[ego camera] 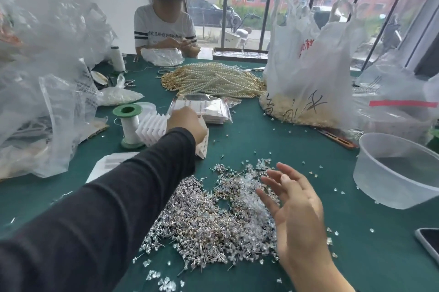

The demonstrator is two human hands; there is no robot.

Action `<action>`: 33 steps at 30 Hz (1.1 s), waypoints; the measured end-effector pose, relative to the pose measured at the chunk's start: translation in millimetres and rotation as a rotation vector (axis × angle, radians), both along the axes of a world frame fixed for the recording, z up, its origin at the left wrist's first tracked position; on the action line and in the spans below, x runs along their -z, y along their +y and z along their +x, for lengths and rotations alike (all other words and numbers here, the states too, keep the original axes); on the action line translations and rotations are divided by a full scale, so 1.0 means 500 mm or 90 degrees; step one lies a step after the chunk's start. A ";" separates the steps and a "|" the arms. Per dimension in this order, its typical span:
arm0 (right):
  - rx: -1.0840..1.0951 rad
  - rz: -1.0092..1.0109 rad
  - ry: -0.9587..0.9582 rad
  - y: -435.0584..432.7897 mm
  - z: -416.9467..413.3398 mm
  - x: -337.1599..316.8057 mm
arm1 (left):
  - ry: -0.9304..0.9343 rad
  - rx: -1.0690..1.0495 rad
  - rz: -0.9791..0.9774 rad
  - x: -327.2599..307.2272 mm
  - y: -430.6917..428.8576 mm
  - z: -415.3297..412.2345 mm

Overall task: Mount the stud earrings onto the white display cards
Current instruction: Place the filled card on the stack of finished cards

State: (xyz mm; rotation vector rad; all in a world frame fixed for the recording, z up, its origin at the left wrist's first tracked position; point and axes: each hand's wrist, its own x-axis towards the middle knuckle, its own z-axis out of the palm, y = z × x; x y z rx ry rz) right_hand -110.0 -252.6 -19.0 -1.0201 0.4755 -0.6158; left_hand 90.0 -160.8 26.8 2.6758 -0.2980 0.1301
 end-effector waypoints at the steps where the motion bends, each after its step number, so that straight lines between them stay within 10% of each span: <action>1: -0.003 0.003 0.005 0.000 0.000 0.002 | -0.012 -0.008 0.025 0.009 -0.001 0.003; 10: -0.022 -0.024 0.000 0.004 -0.005 -0.008 | -0.171 0.120 0.066 -0.101 0.186 -0.004; 20: -0.079 -0.112 -0.011 0.030 -0.019 -0.010 | 0.007 0.216 0.203 0.053 0.348 -0.118; 28: -0.066 -0.149 -0.024 0.032 -0.023 -0.013 | -0.165 0.213 0.235 0.059 0.347 -0.132; 33: -0.091 -0.112 -0.029 0.016 -0.026 -0.029 | -0.473 0.233 0.036 0.006 0.313 -0.189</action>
